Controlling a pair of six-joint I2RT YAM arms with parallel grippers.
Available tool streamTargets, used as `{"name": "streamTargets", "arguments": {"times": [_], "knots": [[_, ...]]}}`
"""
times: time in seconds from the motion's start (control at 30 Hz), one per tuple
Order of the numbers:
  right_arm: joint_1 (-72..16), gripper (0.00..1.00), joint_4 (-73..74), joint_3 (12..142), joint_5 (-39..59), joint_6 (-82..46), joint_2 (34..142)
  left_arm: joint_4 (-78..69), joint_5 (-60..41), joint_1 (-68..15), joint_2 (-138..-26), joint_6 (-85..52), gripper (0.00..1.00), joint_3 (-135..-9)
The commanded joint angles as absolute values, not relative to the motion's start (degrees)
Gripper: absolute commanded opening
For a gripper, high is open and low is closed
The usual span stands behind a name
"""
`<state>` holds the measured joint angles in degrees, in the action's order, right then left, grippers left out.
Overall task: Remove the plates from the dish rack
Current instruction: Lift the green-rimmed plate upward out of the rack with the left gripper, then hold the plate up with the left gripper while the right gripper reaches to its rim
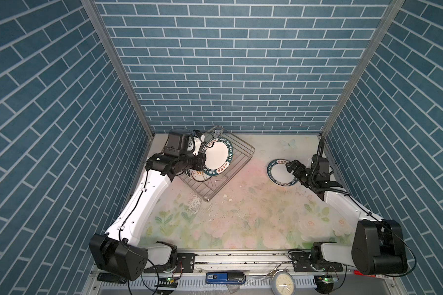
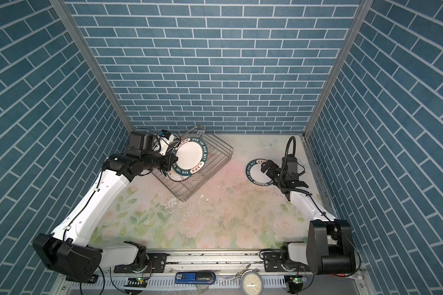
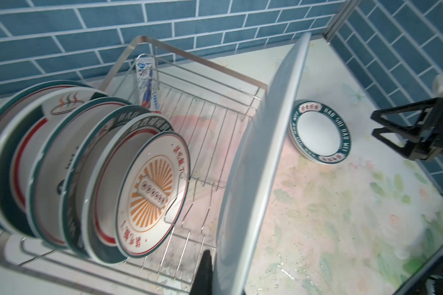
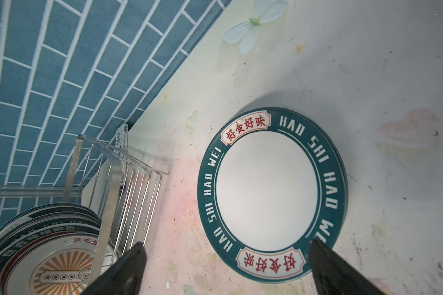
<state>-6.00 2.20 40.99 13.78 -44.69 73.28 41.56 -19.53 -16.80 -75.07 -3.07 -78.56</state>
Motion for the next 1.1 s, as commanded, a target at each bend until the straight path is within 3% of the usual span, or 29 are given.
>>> {"name": "streamTargets", "arguments": {"times": [0.0,0.3,0.6,1.07], "knots": [[-6.1,0.99,10.7,37.9,19.8,-45.9,70.7,37.1,-29.5,-16.7,-75.6,-6.2,0.0,-77.8],[-8.6,0.99,40.0,33.4,37.4,-53.5,73.2,30.5,-41.6,-15.6,-80.9,-14.7,0.0,-75.7],[-19.7,0.99,37.9,38.0,39.0,-48.6,75.2,30.8,-40.5,-15.6,-84.2,-16.3,0.0,-75.5],[-25.3,0.96,41.1,40.4,40.1,-48.3,81.9,25.8,-48.4,-16.5,-87.7,-22.4,0.0,-73.6]]}}
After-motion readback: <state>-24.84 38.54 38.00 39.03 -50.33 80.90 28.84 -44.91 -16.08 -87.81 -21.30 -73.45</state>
